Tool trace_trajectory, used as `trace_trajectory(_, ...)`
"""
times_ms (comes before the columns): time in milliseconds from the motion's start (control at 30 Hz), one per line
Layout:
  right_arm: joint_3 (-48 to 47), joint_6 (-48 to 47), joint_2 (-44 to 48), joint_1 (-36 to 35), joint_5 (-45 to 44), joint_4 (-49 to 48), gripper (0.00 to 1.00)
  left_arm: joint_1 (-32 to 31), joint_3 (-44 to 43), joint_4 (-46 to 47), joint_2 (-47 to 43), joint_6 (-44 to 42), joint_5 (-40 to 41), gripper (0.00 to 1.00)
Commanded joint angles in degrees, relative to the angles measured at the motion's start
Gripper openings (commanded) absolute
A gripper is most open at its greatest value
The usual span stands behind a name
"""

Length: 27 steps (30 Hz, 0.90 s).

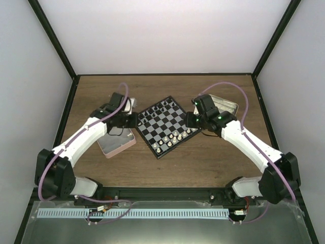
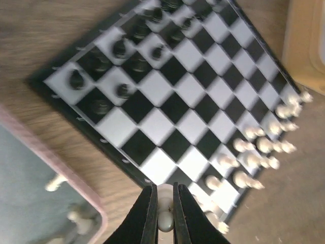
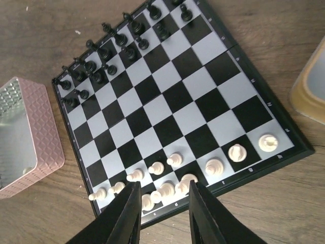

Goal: Set up the chess pieces on the board
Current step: Pick up the chess piece from the storage box, then place the chess piece on the chessboard.

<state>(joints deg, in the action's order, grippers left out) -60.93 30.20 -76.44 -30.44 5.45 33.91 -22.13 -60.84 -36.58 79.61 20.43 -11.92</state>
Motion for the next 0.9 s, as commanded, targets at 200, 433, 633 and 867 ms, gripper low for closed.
trace_trajectory(200, 9.03, 10.92, 14.62, 0.38, -22.61, -3.16, 0.31, -15.18, -9.22, -8.33, 6.63, -1.62, 3.58, 0.05)
trace_trajectory(433, 14.3, 14.22, 21.86, 0.38, -26.37, -4.65, 0.33, -20.08, -18.47, -7.19, 17.0, -1.89, 6.21, 0.06)
trace_trajectory(633, 15.49, 14.8, 23.03, 0.36, -25.57, -3.52, 0.33, -21.86, -32.35, -10.69, 30.87, -3.68, 8.42, 0.06)
trace_trajectory(867, 17.99, 15.45, 25.15, 0.38, -24.08, -4.37, 0.34, -22.39, -41.55, -11.16, 41.42, -5.87, 2.98, 0.06)
